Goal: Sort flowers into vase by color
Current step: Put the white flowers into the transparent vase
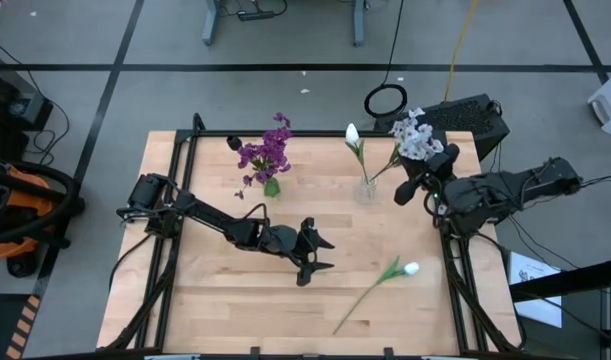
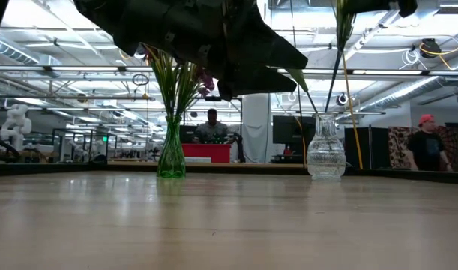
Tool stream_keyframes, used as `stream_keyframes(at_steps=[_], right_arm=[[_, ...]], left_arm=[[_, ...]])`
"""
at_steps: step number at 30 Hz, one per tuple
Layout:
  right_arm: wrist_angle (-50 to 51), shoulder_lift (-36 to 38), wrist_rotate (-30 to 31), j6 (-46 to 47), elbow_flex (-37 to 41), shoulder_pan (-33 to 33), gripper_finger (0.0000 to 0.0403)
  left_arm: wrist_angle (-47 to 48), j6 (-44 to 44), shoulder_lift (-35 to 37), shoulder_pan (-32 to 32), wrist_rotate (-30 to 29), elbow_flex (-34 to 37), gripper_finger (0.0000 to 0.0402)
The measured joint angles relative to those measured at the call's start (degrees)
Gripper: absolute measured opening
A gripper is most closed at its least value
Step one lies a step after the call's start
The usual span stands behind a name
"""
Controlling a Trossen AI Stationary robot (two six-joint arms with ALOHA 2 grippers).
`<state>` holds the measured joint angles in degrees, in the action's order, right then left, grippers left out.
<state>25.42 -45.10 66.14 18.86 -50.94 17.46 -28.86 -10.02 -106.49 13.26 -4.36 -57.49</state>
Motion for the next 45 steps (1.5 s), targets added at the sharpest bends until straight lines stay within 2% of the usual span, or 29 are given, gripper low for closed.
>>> stream_keyframes(at_steps=[11, 34, 45], right_arm=[[0.52, -2.69, -0.83, 1.66, 0.00, -4.57, 0.0006], [1.81, -9.52, -9.65, 8.89, 0.00, -12.10, 0.0010], [2.39, -13.41, -9.65, 11.15, 0.00, -13.93, 0.0011]], left_arm=[[0.33, -0.02, 0.02, 0.00, 0.00, 0.00, 0.0255], [1.57, -0.03, 0.01, 0.00, -0.02, 0.00, 0.0255], [1.60, -0.03, 0.01, 0.00, -0.02, 0.00, 0.0255]])
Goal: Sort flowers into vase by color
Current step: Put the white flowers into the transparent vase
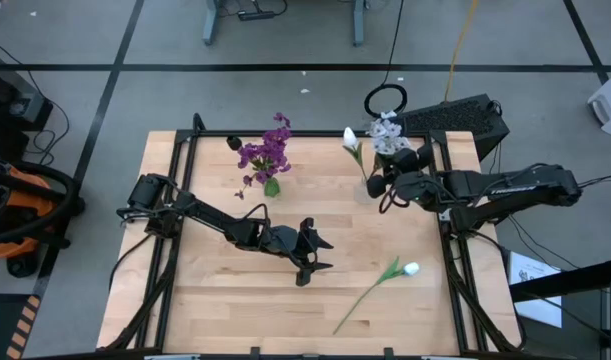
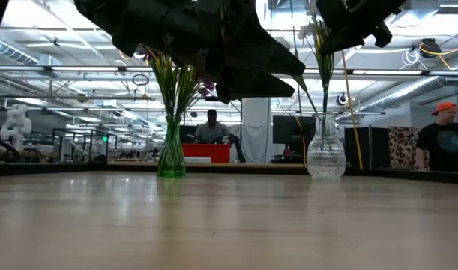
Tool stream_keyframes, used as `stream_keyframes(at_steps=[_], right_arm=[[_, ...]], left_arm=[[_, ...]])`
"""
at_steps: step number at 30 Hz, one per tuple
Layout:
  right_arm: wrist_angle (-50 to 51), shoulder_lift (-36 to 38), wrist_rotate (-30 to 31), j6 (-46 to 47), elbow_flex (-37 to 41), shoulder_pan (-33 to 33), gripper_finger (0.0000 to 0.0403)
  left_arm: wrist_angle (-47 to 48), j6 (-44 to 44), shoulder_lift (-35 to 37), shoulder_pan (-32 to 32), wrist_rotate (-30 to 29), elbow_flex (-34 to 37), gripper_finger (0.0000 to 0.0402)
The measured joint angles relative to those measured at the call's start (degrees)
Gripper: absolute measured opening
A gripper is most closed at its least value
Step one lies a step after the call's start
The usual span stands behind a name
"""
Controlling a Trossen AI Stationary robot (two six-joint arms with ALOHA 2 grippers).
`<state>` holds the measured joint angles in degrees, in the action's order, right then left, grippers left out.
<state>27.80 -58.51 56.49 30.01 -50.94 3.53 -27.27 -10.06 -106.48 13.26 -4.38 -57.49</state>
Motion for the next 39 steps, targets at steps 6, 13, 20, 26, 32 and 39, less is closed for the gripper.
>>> stream_keyframes(at_steps=[6, 13, 20, 26, 32, 39], right_arm=[[0.42, -2.16, 0.08, 2.01, 0.00, -0.24, 0.0011], [0.42, -4.65, 0.13, 3.36, 0.00, -0.24, 0.0011], [0.55, -6.16, 0.11, 4.49, 0.00, -0.22, 0.0011], [1.74, -6.46, 0.13, 6.34, 0.00, -0.22, 0.0018], [2.44, -6.46, -0.03, 7.09, 0.00, -0.22, 0.0049], [2.46, -6.46, -1.37, 7.20, 0.00, -0.22, 0.0077]], left_arm=[[0.77, -0.01, 0.00, 0.00, -0.02, 0.00, 0.0255], [0.85, 0.01, -0.01, 0.00, -0.02, 0.00, 0.0255], [0.83, -0.01, 0.00, 0.00, -0.02, 0.00, 0.0255], [0.83, -0.12, 0.00, 0.00, -0.02, 0.00, 0.0255], [0.83, -0.14, 0.00, 0.00, -0.02, 0.00, 0.0255], [0.81, -0.14, -0.02, 0.00, -0.02, 0.00, 0.0255]])
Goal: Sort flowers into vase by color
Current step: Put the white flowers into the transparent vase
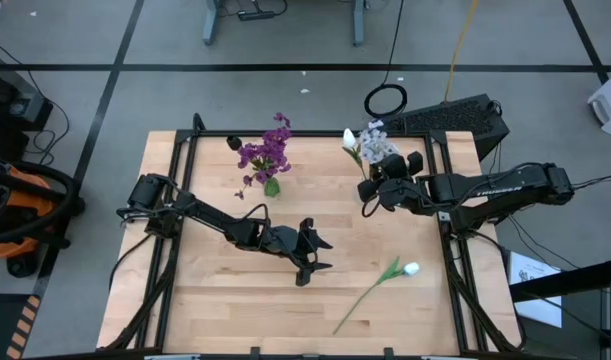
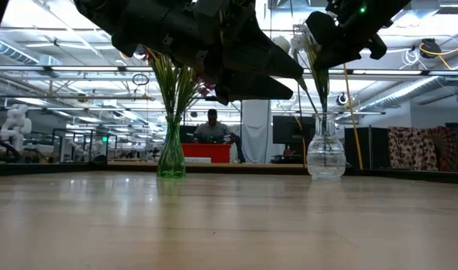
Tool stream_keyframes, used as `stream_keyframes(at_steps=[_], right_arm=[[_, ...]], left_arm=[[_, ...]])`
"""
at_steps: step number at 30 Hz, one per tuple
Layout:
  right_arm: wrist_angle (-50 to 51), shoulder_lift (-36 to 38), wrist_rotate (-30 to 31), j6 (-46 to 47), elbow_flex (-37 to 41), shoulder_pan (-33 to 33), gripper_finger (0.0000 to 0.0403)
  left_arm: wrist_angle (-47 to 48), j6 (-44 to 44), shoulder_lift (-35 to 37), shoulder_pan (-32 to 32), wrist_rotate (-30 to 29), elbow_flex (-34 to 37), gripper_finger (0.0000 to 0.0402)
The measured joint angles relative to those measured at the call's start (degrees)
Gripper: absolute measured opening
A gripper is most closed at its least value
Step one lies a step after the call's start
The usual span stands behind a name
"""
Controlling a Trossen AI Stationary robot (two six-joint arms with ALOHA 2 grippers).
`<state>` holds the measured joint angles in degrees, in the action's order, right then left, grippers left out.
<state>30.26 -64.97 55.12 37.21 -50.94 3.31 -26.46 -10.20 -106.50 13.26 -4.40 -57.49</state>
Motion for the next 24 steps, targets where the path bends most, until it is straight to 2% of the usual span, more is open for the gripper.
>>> stream_keyframes(at_steps=[7, 24], right_arm=[[0.02, 0.00, -2.45, 0.00, 0.00, 0.00, 0.0095], [3.33, 0.00, -5.01, -0.09, 0.00, 0.00, 0.0167]], left_arm=[[0.00, -0.04, 0.01, 0.00, 0.00, 0.00, 0.0255], [-0.01, 0.02, 0.01, 0.69, -0.02, 0.00, 0.0255]])
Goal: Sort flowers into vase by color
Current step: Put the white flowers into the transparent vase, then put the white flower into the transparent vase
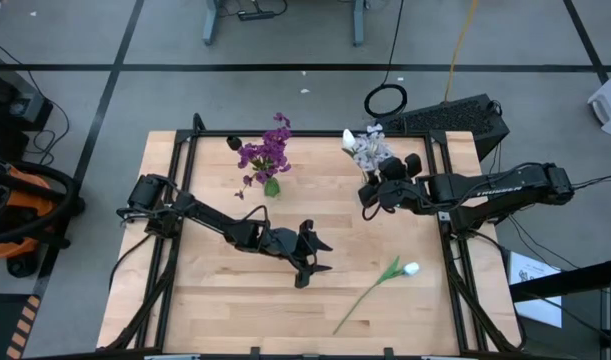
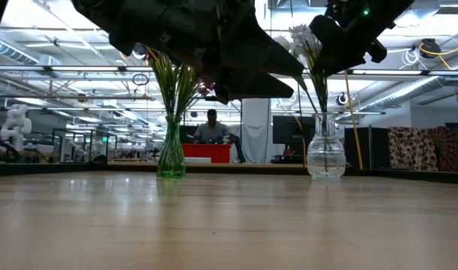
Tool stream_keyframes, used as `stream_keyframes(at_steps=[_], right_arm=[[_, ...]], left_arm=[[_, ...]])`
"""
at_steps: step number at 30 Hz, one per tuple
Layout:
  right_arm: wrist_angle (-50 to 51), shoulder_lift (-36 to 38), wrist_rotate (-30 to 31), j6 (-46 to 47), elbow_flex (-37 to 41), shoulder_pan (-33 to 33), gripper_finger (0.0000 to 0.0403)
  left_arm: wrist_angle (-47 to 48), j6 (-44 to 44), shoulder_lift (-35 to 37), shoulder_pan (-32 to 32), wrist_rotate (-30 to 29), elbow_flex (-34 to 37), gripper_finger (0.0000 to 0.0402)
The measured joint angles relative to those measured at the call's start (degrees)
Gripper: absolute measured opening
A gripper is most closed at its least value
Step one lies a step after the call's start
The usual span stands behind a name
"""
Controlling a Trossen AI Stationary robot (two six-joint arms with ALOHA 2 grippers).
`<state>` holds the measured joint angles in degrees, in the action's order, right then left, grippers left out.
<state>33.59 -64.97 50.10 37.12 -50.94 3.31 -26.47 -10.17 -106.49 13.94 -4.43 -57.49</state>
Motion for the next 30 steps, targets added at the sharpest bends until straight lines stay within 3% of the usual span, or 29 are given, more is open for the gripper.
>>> stream_keyframes(at_steps=[14, 24, 30], right_arm=[[6.64, 0.49, -2.69, 2.86, 0.00, 0.08, 0.0219], [10.41, 3.86, -8.46, 6.30, 0.00, 1.06, 0.0222], [15.04, 6.13, -8.55, 12.68, 0.00, 5.48, 0.0222]], left_arm=[[-0.01, 0.04, 0.01, -0.03, 0.00, 0.00, 0.0255], [0.01, 0.08, 0.00, -0.03, 0.00, 0.00, 0.0255], [0.03, 0.22, 0.00, -0.03, 0.00, 0.00, 0.0255]])
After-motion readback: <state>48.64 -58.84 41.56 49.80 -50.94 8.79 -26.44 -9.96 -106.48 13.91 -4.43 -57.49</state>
